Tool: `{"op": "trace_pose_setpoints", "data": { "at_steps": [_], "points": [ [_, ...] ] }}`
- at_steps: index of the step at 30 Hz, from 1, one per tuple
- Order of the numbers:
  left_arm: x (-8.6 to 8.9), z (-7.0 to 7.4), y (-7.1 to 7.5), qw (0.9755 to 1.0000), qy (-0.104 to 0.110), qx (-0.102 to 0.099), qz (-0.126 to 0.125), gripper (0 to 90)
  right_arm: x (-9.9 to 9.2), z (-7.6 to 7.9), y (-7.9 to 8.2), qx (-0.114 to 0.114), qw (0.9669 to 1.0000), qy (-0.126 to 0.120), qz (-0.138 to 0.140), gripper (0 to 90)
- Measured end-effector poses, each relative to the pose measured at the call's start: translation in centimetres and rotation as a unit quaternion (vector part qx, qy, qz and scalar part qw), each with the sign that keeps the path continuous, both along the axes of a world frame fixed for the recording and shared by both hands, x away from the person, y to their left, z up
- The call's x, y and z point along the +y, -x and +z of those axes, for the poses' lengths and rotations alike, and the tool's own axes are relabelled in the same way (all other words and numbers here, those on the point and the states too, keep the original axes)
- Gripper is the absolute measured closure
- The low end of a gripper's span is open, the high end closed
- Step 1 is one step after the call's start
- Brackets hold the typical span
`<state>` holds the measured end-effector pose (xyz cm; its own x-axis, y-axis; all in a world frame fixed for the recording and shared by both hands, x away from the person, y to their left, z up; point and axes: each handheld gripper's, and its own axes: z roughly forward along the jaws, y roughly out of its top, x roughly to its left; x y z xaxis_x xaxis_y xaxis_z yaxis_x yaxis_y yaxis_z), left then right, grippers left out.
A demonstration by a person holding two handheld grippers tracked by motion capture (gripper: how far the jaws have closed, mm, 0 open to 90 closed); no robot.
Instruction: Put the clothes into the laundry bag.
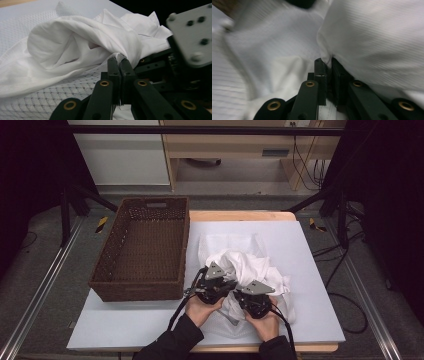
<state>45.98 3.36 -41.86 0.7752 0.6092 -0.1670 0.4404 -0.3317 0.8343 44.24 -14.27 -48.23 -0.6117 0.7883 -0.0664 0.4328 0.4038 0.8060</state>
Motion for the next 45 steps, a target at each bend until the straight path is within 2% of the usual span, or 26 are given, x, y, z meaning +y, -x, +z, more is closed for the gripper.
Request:
{"op": "trace_pose_setpoints", "data": {
  "at_steps": [3,5,7,9,11,13,15,16,18,19,22,24,26,28,29,30,33,34,36,38,39,41,43,44,45],
  "points": [
    [0.2,-0.3,0.0,1.0000,0.000,0.000,-0.001,88.8,-0.3,-0.2,0.0,0.011,0.9998,-0.014,0.003,80.9],
    [0.3,-0.3,-0.1,1.0000,0.002,0.000,0.001,88.8,-0.7,0.1,0.3,0.015,0.9993,-0.029,0.016,72.4],
    [0.3,-0.3,-0.1,1.0000,0.001,-0.001,0.002,88.8,-1.3,1.1,1.4,0.005,0.9978,-0.052,0.040,64.5],
    [0.4,-0.3,-0.1,1.0000,-0.002,-0.002,0.001,88.7,-2.0,2.0,2.4,0.000,0.9954,-0.077,0.056,60.3],
    [0.3,-0.4,-0.1,1.0000,-0.003,-0.002,0.003,88.7,-3.2,3.2,3.5,-0.014,0.9941,-0.089,0.061,58.1],
    [0.4,-0.4,0.0,1.0000,-0.006,-0.005,0.003,88.7,-4.9,4.3,4.1,-0.032,0.9935,-0.098,0.047,57.2],
    [0.4,-0.5,0.0,1.0000,-0.007,-0.005,0.002,88.7,-7.2,5.4,4.2,-0.055,0.9924,-0.110,0.012,54.5],
    [0.4,-0.5,0.0,1.0000,-0.007,-0.005,0.002,88.7,-7.9,5.7,4.1,-0.061,0.9921,-0.109,-0.007,51.9],
    [0.4,-0.6,0.0,1.0000,-0.007,-0.005,0.001,88.7,-9.4,5.8,3.4,-0.070,0.9922,-0.089,-0.052,43.3],
    [0.4,-0.6,0.0,0.9999,-0.008,-0.006,0.001,88.8,-9.9,5.4,2.7,-0.054,0.9929,-0.083,-0.066,36.2],
    [0.3,-0.8,0.0,0.9999,-0.014,-0.008,0.000,88.8,-10.2,3.5,1.0,-0.023,0.9938,-0.084,-0.069,33.9],
    [0.3,-0.9,0.0,0.9998,-0.016,-0.007,0.000,88.7,-9.7,2.4,0.2,-0.003,0.9948,-0.083,-0.059,39.5],
    [0.3,-0.9,0.0,0.9999,-0.015,-0.005,0.001,88.7,-9.2,1.8,0.0,0.012,0.9957,-0.076,-0.051,51.5],
    [0.3,-0.9,-0.1,0.9999,-0.015,-0.004,0.002,88.7,-8.8,1.7,0.0,0.021,0.9975,-0.051,-0.044,77.1],
    [0.3,-0.9,-0.1,0.9999,-0.016,-0.004,0.002,88.7,-8.8,1.8,0.0,0.032,0.9974,-0.052,-0.038,88.7],
    [0.4,-0.9,-0.1,0.9999,-0.016,-0.004,0.003,88.8,-8.9,2.0,0.2,0.034,0.9970,-0.060,-0.037,90.0],
    [0.5,-0.8,-0.2,0.9999,-0.016,-0.003,0.004,88.8,-9.5,3.3,1.0,0.017,0.9961,-0.080,-0.033,90.0],
    [0.5,-0.8,-0.2,0.9999,-0.016,-0.002,0.004,88.8,-9.8,3.9,1.4,0.006,0.9956,-0.091,-0.024,90.0],
    [0.5,-0.8,-0.3,0.9999,-0.015,-0.002,0.005,88.7,-9.8,4.7,2.0,-0.010,0.9951,-0.097,-0.019,90.0],
    [0.4,-0.8,-0.2,0.9998,-0.017,-0.004,0.006,88.8,-9.9,5.4,2.4,-0.019,0.9955,-0.092,-0.016,90.0],
    [0.4,-0.8,-0.1,0.9998,-0.018,-0.005,0.005,88.7,-10.0,5.5,2.4,-0.019,0.9961,-0.084,-0.019,86.8],
    [0.5,-0.9,-0.1,0.9998,-0.019,-0.007,0.004,88.7,-10.2,5.3,2.2,-0.007,0.9972,-0.065,-0.038,52.8],
    [0.5,-0.9,-0.1,0.9998,-0.017,-0.005,0.004,88.7,-10.4,4.7,2.2,0.005,0.9976,-0.049,-0.048,46.8],
    [0.5,-0.9,-0.1,0.9998,-0.017,-0.005,0.004,88.6,-10.4,4.2,2.3,0.010,0.9975,-0.052,-0.047,41.9],
    [0.5,-0.9,-0.1,0.9998,-0.018,-0.006,0.005,88.6,-10.4,3.7,2.2,0.016,0.9973,-0.056,-0.046,40.8]
  ]
}}
